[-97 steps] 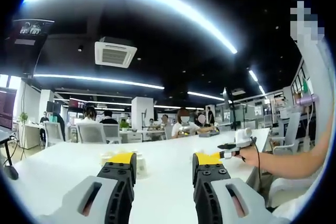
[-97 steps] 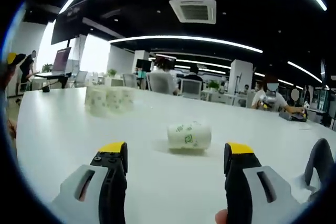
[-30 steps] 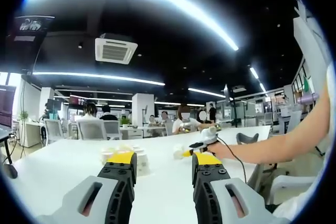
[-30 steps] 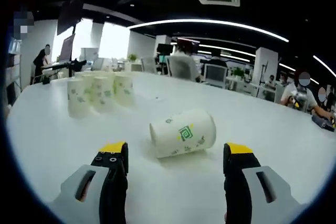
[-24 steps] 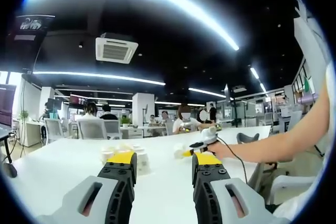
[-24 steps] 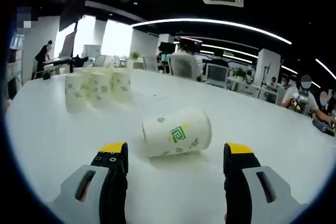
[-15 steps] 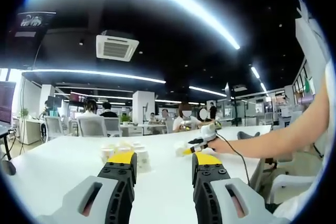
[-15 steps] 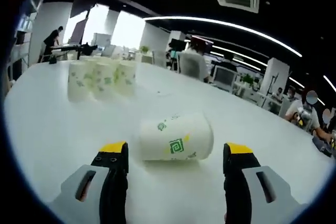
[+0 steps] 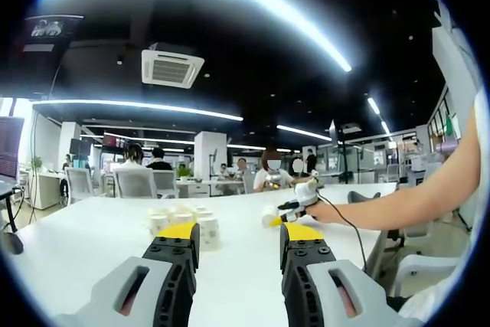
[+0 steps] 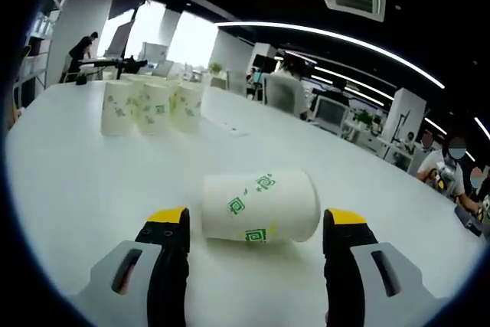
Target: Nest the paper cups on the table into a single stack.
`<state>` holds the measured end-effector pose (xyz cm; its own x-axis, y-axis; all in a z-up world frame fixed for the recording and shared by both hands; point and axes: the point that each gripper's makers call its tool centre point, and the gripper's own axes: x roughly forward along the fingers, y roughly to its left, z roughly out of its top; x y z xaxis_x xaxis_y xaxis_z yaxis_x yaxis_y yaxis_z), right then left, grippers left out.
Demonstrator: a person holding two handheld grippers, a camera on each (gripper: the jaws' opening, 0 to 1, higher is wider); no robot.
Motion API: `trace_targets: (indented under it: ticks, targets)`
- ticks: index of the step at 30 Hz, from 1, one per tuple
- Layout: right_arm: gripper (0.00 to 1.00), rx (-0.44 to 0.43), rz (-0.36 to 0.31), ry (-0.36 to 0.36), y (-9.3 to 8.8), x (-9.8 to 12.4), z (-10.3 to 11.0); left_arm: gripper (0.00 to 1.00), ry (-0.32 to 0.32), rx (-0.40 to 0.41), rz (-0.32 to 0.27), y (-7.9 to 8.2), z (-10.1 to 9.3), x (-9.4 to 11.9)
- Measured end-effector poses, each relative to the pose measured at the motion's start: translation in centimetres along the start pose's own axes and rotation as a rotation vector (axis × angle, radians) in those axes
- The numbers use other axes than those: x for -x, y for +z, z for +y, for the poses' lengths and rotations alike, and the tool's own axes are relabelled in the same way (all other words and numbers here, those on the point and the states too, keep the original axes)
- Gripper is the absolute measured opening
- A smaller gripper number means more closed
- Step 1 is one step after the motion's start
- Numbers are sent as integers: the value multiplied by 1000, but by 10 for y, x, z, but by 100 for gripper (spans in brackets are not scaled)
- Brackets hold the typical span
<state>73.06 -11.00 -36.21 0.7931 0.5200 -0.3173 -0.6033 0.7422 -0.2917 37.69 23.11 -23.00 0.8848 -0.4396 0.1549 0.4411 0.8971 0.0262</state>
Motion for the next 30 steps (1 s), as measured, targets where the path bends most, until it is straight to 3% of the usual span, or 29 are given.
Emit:
trace_targets:
  ticks: [6,30]
  targets:
    - [65,14,-8,-4,0,3,4,45,-3,-3,1,0,-2,-1]
    - [64,9,-64,-12,9,14,11,45,-6,0,-1,-1,-3,-1]
